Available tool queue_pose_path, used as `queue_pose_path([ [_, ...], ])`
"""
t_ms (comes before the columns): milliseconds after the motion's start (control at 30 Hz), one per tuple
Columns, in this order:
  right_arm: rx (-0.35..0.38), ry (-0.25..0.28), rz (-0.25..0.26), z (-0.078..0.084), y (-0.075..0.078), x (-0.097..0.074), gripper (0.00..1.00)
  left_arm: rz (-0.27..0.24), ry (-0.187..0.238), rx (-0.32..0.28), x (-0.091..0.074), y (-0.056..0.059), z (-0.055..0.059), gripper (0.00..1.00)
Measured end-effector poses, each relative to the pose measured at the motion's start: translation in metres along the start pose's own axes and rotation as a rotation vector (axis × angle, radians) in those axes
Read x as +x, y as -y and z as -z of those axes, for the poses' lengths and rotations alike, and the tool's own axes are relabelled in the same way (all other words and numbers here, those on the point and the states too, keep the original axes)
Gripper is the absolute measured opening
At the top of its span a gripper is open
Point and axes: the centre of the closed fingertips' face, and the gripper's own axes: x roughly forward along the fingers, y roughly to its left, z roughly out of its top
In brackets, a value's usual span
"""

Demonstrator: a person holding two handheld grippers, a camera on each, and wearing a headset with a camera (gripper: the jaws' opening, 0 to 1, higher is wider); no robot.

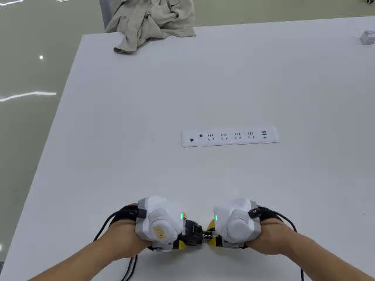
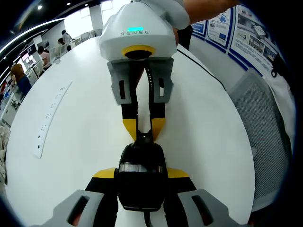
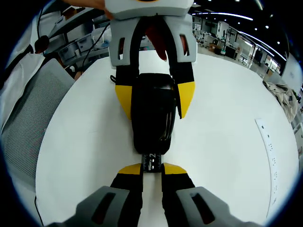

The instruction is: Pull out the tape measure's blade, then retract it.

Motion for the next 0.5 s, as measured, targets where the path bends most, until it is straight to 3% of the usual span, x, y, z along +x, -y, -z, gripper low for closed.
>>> queue_pose_path([
  [500, -0.01, -0.019, 0.001, 0.016, -0.002, -0.013, 0.14, 0.002, -0.019, 0.015, 0.001, 0.0, 0.001, 0.34],
])
